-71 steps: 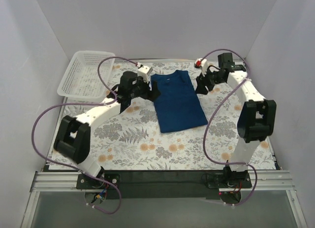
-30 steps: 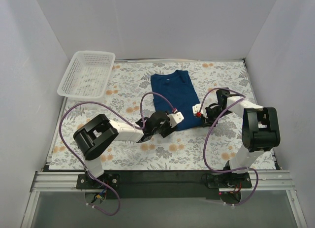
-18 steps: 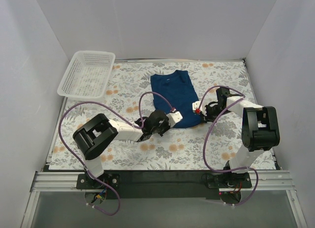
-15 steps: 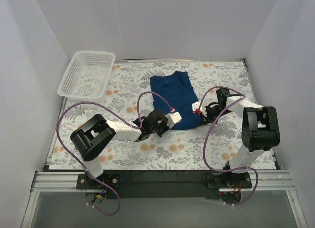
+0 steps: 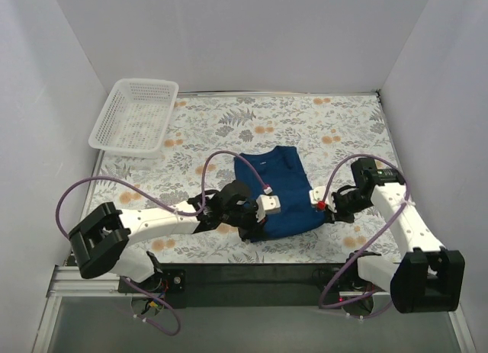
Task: Fold and stack the t-shirts
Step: Fold the tshirt
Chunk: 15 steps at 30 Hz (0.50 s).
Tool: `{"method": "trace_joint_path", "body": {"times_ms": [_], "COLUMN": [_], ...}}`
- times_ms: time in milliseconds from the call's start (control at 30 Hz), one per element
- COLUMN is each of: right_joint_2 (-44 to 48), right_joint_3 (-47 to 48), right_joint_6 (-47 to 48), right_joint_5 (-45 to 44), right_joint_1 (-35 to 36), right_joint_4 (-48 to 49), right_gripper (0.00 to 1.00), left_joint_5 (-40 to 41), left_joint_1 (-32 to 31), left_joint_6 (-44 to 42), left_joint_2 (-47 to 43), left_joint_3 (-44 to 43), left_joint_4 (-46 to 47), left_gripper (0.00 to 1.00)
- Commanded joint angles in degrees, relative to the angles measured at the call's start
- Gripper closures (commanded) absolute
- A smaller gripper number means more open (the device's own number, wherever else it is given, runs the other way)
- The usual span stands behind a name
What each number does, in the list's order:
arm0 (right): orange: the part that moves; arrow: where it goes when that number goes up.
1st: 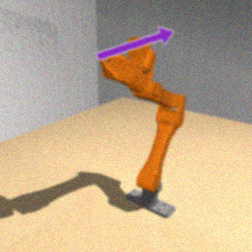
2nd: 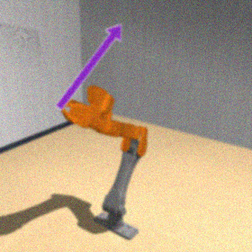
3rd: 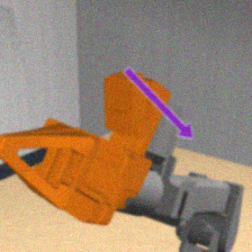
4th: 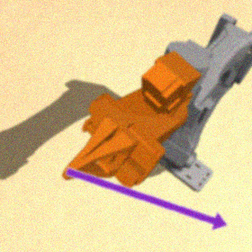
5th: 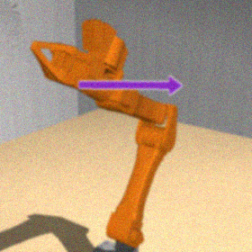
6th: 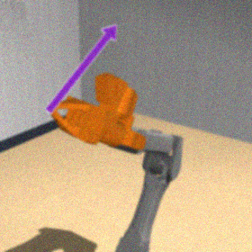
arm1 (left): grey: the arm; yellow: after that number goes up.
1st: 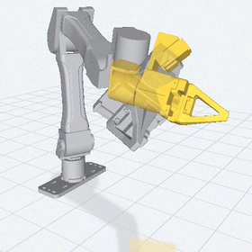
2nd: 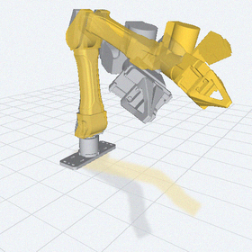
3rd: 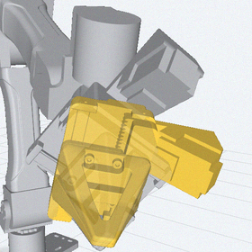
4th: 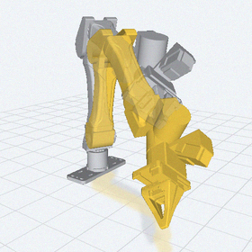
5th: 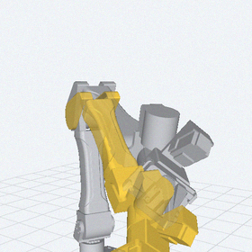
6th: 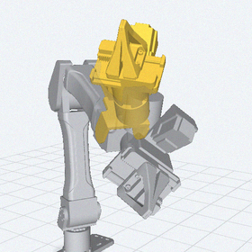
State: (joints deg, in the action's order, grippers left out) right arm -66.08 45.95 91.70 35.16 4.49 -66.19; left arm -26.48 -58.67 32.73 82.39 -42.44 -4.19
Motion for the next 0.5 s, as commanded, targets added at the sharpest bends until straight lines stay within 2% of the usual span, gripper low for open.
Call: {"method": "trace_joint_path", "body": {"times_ms": [0,100,133,333,467], "right_joint_2": [4.82,1.68,-0.17,-22.19,-34.79], "right_joint_3": [1.41,7.55,9.57,29.34,44.01], "right_joint_6": [-1.07,-4.33,-6.6,-12.15,-17.41], "right_joint_5": [1.75,3.59,4.47,11.33,14.15], "right_joint_1": [-0.36,-0.36,-0.45,-0.36,-0.27], "right_joint_4": [-6.32,-5.53,-5.44,-3.68,-3.51], "right_gripper": [0.99,0.99,0.99,0.99,0.99], "left_joint_5": [-4.38,-0.95,-0.94,-4.54,-6.21], "left_joint_1": [-0.3,1.1,3.72,15.75,21.66], "left_joint_6": [4.01,0.76,0.15,-4.86,-7.06], "left_joint_2": [-6.79,-8.91,-8.65,-2.95,2.41], "left_joint_3": [0.51,-2.12,-3.34,-9.33,-13.02], "left_joint_4": [-4.42,-6.53,-7.15,-8.38,-7.68], "left_gripper": [1.0,1.0,1.0,1.0,1.0]}}
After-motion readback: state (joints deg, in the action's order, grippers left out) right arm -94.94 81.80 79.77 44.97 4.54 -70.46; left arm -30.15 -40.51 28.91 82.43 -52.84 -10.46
